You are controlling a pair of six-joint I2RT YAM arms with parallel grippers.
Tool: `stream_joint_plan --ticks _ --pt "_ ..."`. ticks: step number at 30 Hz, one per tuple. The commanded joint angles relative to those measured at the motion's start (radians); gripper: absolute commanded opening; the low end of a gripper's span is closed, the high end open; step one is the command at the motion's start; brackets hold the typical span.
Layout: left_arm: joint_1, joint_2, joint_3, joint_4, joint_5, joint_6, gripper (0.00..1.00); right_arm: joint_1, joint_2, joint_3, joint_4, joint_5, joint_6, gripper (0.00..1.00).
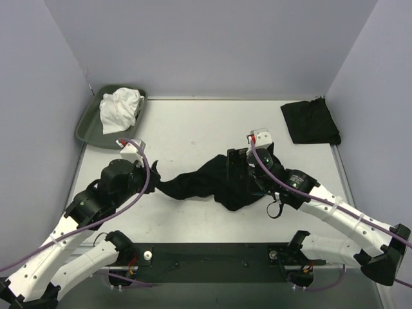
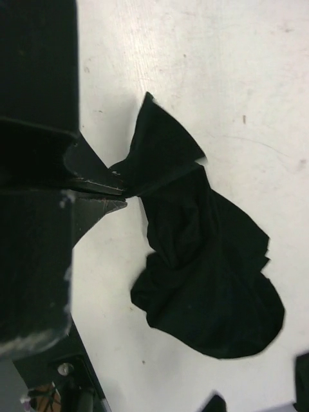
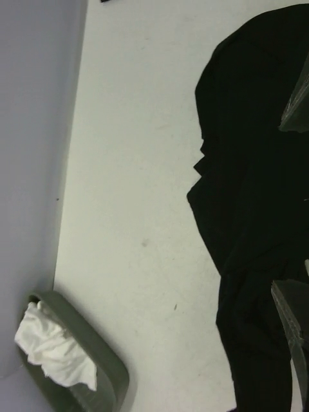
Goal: Fold and stack the t-shirts
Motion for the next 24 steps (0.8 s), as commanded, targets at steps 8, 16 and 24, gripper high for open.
stream_joint_plan --ticks 8,16,24 --pt "0.005 -0.073 0.077 -0.040 0.018 0.050 0.00 -0.185 0.328 0.362 -0.066 -0.053 -0.066 1.00" --pt "0.005 -0.135 0.088 -0.077 0.057 0.042 0.00 -0.259 0.781 0.625 -0.059 -0.204 -0.010 0.98" --pt "0.003 -0.190 0.126 -0.101 0.126 0.023 0.00 -0.273 0.964 0.630 -0.075 -0.248 0.015 0.98"
